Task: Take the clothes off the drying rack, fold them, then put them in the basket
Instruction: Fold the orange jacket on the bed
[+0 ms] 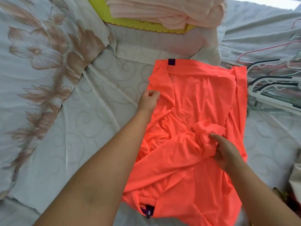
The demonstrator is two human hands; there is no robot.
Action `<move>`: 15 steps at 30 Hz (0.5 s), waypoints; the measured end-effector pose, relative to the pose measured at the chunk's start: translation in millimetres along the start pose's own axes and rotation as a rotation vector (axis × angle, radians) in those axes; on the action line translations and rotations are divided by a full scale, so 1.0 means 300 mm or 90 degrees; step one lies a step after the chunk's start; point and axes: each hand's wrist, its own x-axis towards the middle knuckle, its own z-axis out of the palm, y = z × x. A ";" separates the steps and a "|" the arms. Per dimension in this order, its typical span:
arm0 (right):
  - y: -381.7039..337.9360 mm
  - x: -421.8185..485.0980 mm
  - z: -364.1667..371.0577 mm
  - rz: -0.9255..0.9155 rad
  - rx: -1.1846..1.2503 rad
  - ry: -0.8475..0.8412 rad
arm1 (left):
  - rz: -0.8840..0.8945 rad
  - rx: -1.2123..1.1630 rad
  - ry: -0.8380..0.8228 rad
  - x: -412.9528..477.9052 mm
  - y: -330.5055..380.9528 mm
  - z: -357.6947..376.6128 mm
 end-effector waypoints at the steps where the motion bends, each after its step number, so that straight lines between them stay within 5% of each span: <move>1: 0.002 0.011 -0.004 -0.006 -0.001 -0.008 | -0.060 -0.084 -0.029 0.040 0.035 0.035; 3: 0.007 0.022 -0.009 -0.015 0.009 -0.030 | -0.115 -0.219 -0.019 0.093 0.093 0.093; 6: 0.031 0.044 -0.014 -0.037 0.023 -0.046 | 0.002 -0.228 -0.019 0.089 0.158 0.185; 11: 0.046 0.052 -0.008 -0.059 0.023 -0.040 | 0.271 0.225 -0.150 -0.007 0.070 0.258; 15: 0.041 0.049 -0.014 -0.050 0.039 -0.061 | 0.410 0.475 -0.004 -0.038 -0.044 0.142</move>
